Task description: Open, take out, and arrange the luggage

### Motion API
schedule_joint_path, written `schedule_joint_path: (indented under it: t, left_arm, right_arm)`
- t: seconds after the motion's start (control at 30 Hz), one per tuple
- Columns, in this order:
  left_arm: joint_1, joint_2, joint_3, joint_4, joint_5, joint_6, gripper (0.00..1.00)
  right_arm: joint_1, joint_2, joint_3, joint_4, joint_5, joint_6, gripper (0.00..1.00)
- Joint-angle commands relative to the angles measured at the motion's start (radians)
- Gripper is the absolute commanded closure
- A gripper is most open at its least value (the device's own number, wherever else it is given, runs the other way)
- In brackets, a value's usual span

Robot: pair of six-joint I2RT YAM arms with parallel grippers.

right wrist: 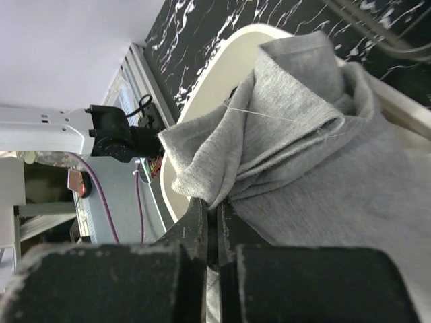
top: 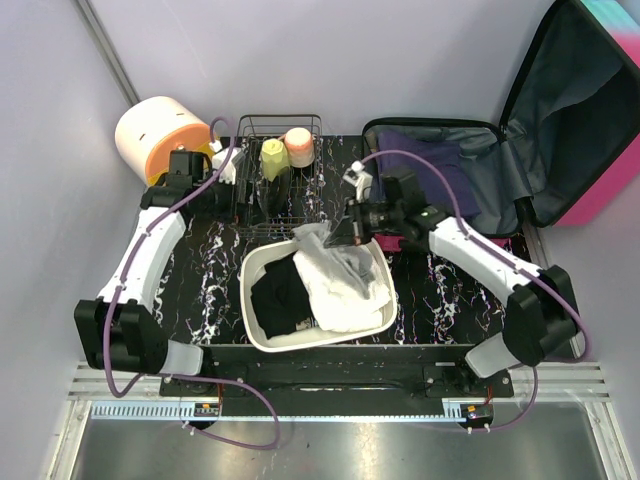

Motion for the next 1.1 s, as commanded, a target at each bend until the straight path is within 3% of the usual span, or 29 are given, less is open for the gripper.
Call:
schedule_joint_path:
  t: [0.0,0.23,0.47,0.73,0.93,1.0,1.03,1.07]
  left_arm:
    - [0.016,-0.102,-0.058,0.041,-0.044,-0.026,0.01]
    - [0.046,-0.182,-0.127,0.058,-0.074,-0.064,0.01]
    - [0.068,-0.232,-0.164,0.048,-0.102,-0.064,0.01]
    - [0.077,-0.275,-0.222,0.048,-0.107,-0.064,0.01]
    - [0.079,-0.282,-0.222,0.049,-0.111,-0.062,0.01]
    - [0.079,-0.268,-0.202,0.042,-0.107,-0.055,0.01]
    - [0.079,-0.26,-0.193,0.035,-0.105,-0.05,0.01]
    - [0.079,-0.249,-0.172,0.028,-0.095,-0.046,0.01]
  right_arm:
    - [0.134,0.028,0.025,0.105,0.064,0.031,1.0]
    - [0.249,0.17,0.145,0.146,0.127,0.048,1.0]
    - [0.387,0.272,0.209,0.07,0.115,-0.032,1.0]
    - [0.435,0.453,0.241,-0.065,0.097,-0.23,1.0]
    - [0.449,0.436,0.2,-0.118,0.06,-0.515,1.0]
    - [0.449,0.431,0.203,-0.165,0.052,-0.623,0.89]
    - [0.45,0.415,0.209,-0.22,0.049,-0.648,0.65]
    - [0.447,0.401,0.229,-0.244,0.047,-0.671,0.52]
